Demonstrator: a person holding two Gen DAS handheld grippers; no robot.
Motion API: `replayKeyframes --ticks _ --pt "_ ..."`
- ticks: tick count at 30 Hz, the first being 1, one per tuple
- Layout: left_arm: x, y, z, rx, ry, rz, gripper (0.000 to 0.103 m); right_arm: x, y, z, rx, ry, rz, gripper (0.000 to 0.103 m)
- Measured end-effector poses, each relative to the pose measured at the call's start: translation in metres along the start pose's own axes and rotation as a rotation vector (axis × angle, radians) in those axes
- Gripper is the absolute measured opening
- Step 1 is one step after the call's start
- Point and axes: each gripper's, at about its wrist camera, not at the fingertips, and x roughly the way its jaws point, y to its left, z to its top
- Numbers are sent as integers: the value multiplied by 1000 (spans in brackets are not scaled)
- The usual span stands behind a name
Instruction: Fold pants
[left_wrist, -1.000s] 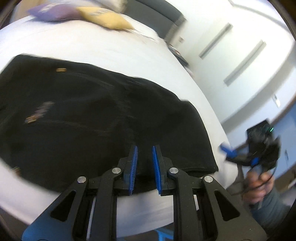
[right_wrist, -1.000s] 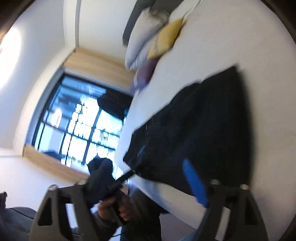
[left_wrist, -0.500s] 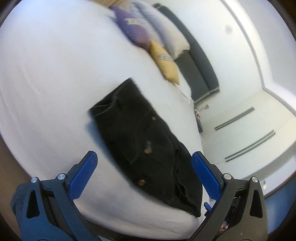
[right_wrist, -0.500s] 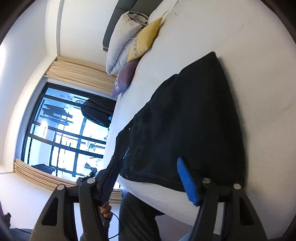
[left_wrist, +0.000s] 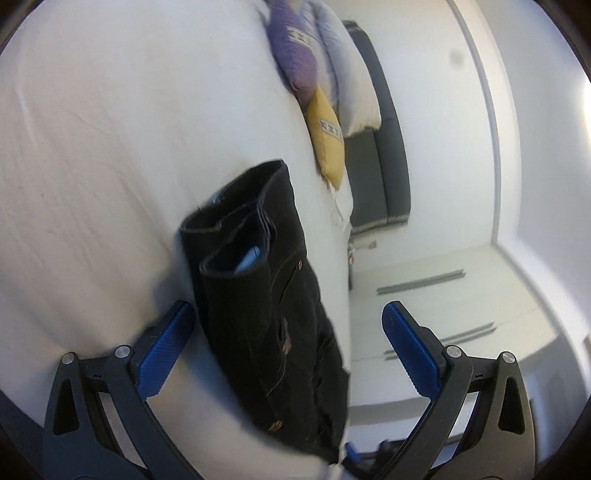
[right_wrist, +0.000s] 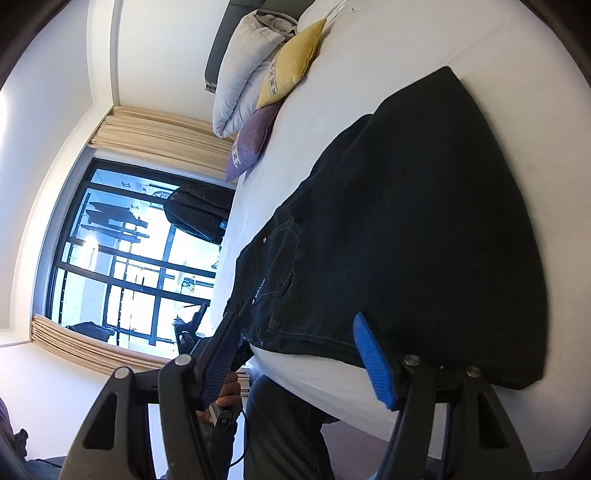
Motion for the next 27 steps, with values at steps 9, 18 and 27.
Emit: replayKeyframes --ticks 9,18,27 --pt "21 1 10 -49 8 50 24 18 10 12 -19 -3 27 67" --pt "29 1 12 -29 -1 89 11 30 9 17 1 -2 -14 67" --pt "36 -44 12 132 -18 164 10 43 -3 25 10 16 -91 67"
